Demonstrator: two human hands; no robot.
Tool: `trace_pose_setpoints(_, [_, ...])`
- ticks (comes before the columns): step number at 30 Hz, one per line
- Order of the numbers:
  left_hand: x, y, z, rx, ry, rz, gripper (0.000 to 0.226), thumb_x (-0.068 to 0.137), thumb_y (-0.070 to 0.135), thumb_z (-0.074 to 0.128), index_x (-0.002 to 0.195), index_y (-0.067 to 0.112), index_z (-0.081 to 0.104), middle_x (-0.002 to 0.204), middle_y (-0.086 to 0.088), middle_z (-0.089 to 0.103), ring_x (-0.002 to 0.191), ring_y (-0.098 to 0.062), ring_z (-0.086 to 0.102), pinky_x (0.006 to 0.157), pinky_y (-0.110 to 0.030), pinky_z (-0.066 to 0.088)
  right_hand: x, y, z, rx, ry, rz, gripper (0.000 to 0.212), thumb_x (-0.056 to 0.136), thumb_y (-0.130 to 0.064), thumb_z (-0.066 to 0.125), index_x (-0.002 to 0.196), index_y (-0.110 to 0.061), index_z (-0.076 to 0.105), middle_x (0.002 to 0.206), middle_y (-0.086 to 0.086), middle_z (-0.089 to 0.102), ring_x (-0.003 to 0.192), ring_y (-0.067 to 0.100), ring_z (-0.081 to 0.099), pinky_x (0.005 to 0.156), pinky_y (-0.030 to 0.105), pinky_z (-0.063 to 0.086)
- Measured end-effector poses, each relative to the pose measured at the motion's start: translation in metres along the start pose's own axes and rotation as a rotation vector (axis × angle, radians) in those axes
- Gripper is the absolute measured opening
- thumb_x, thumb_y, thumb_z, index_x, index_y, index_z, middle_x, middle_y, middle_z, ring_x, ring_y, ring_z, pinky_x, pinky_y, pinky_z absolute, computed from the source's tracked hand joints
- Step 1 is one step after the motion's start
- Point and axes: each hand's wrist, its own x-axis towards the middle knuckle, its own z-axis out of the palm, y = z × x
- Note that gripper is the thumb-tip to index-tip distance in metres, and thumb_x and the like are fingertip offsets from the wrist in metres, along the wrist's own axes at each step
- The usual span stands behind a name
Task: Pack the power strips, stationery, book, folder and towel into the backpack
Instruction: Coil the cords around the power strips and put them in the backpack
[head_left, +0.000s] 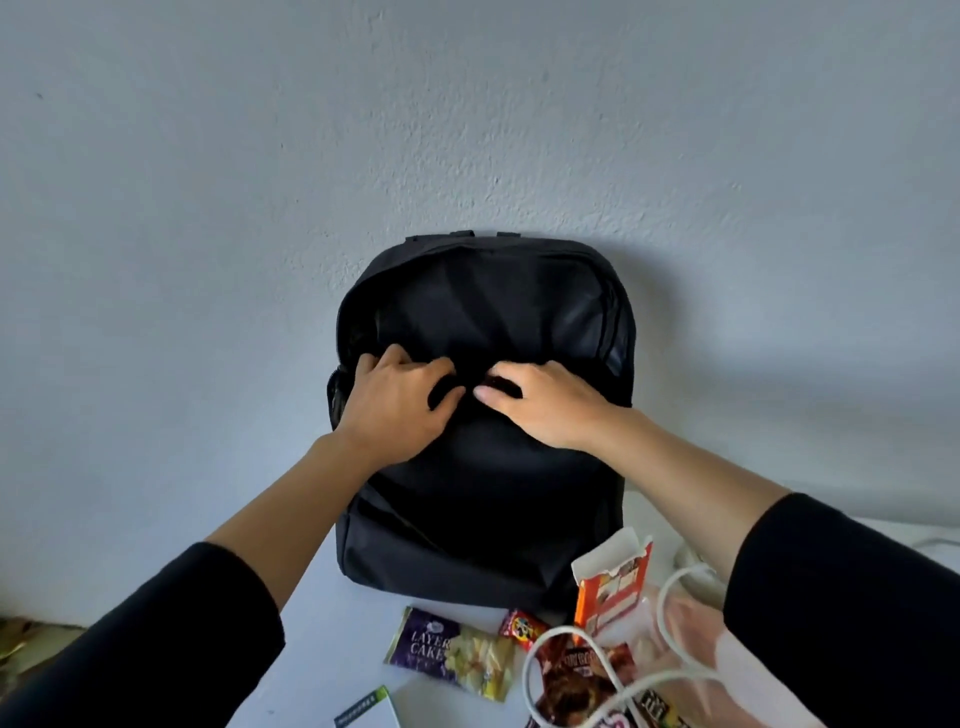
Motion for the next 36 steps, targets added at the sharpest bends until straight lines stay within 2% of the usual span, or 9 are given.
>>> trace_pose_setpoints(6, [-0.026, 0.015, -0.018, -0.169, 0.005, 0.136, 0.032, 0.102, 0.030, 0.056, 0.133, 0.029, 0.055, 0.126, 0.008, 0.065, 0.128, -0.021, 0.047, 0.107, -0.045, 0.027, -0.039, 0.012, 0.016, 0.286, 0.522, -0.319, 0.015, 0.097, -0.019, 0.064, 0.110, -0.018, 0.073, 0.099, -0.005, 0.069, 0.099, 0.012, 0.063, 0.091, 0.037, 0.052])
trace_pose_setpoints(9, [-0.053, 0.035, -0.035, -0.249, 0.049, 0.230, 0.029, 0.097, 0.031, 0.060, 0.126, 0.030, 0.061, 0.126, 0.012, 0.062, 0.124, -0.016, 0.052, 0.108, -0.038, 0.029, -0.077, 0.007, 0.008, 0.387, 0.602, -0.429, 0.009, 0.097, -0.008, 0.064, 0.098, -0.011, 0.073, 0.084, -0.003, 0.069, 0.079, 0.012, 0.067, 0.077, 0.030, 0.054])
trace_pose_setpoints(12, [-0.085, 0.060, -0.050, -0.394, -0.032, 0.333, 0.016, 0.096, 0.032, 0.061, 0.111, 0.028, 0.065, 0.105, 0.012, 0.063, 0.092, -0.010, 0.062, 0.083, -0.032, 0.051, -0.120, 0.002, 0.005, 0.504, 0.401, -0.409, 0.009, 0.098, -0.008, 0.064, 0.093, -0.010, 0.071, 0.068, -0.001, 0.067, 0.061, 0.015, 0.065, 0.063, 0.030, 0.054])
trace_pose_setpoints(14, [-0.104, 0.071, -0.053, -0.463, -0.223, 0.319, 0.008, 0.096, 0.034, 0.062, 0.098, 0.026, 0.065, 0.090, 0.012, 0.065, 0.078, -0.009, 0.063, 0.072, -0.037, 0.055, -0.142, 0.001, 0.007, 0.476, 0.167, -0.356, 0.010, 0.099, -0.016, 0.065, 0.092, -0.015, 0.072, 0.071, -0.001, 0.069, 0.063, 0.014, 0.067, 0.063, 0.030, 0.055])
trace_pose_setpoints(18, [-0.150, 0.084, -0.038, -0.296, -0.765, 0.203, 0.058, 0.093, 0.073, 0.045, 0.088, 0.019, 0.067, 0.084, 0.007, 0.072, 0.079, -0.015, 0.066, 0.082, -0.042, 0.056, -0.178, 0.007, 0.020, 0.144, -0.280, -0.254, 0.024, 0.098, -0.044, 0.063, 0.089, -0.024, 0.072, 0.081, -0.004, 0.070, 0.074, 0.008, 0.064, 0.068, 0.027, 0.051])
trace_pose_setpoints(21, [-0.185, 0.099, -0.029, -0.259, -1.031, 0.122, 0.098, 0.084, 0.092, 0.028, 0.087, -0.001, 0.061, 0.078, -0.008, 0.060, 0.074, -0.029, 0.057, 0.076, -0.039, 0.048, -0.197, 0.014, 0.039, -0.080, -0.368, -0.324, 0.035, 0.093, -0.059, 0.062, 0.093, -0.025, 0.071, 0.086, -0.008, 0.064, 0.081, 0.006, 0.055, 0.075, 0.033, 0.050])
trace_pose_setpoints(24, [-0.210, 0.125, -0.031, -0.252, -1.204, 0.003, 0.081, 0.081, 0.092, 0.037, 0.085, 0.014, 0.057, 0.083, -0.004, 0.053, 0.074, -0.021, 0.049, 0.070, -0.036, 0.037, -0.208, 0.020, 0.051, -0.160, -0.388, -0.407, 0.045, 0.085, -0.070, 0.063, 0.092, -0.026, 0.067, 0.086, -0.012, 0.058, 0.084, 0.009, 0.053, 0.078, 0.037, 0.051])
trace_pose_setpoints(31, [-0.228, 0.155, -0.035, -0.270, -1.159, -0.057, 0.065, 0.072, 0.075, 0.077, 0.104, 0.020, 0.062, 0.097, 0.007, 0.069, 0.085, -0.015, 0.061, 0.071, -0.032, 0.046, -0.226, 0.032, 0.074, -0.171, -0.298, -0.576, 0.033, 0.090, -0.041, 0.071, 0.073, -0.020, 0.053, 0.080, -0.007, 0.057, 0.086, 0.016, 0.051, 0.080, 0.042, 0.045])
trace_pose_setpoints(36, [-0.231, 0.163, -0.042, -0.251, -1.001, -0.081, 0.043, 0.084, 0.065, 0.072, 0.112, 0.036, 0.055, 0.108, 0.016, 0.063, 0.102, -0.012, 0.057, 0.074, -0.021, 0.037, -0.237, 0.043, 0.074, 0.128, -0.252, -0.536, 0.038, 0.099, -0.037, 0.063, 0.066, -0.028, 0.047, 0.065, -0.005, 0.050, 0.067, 0.013, 0.049, 0.071, 0.038, 0.041])
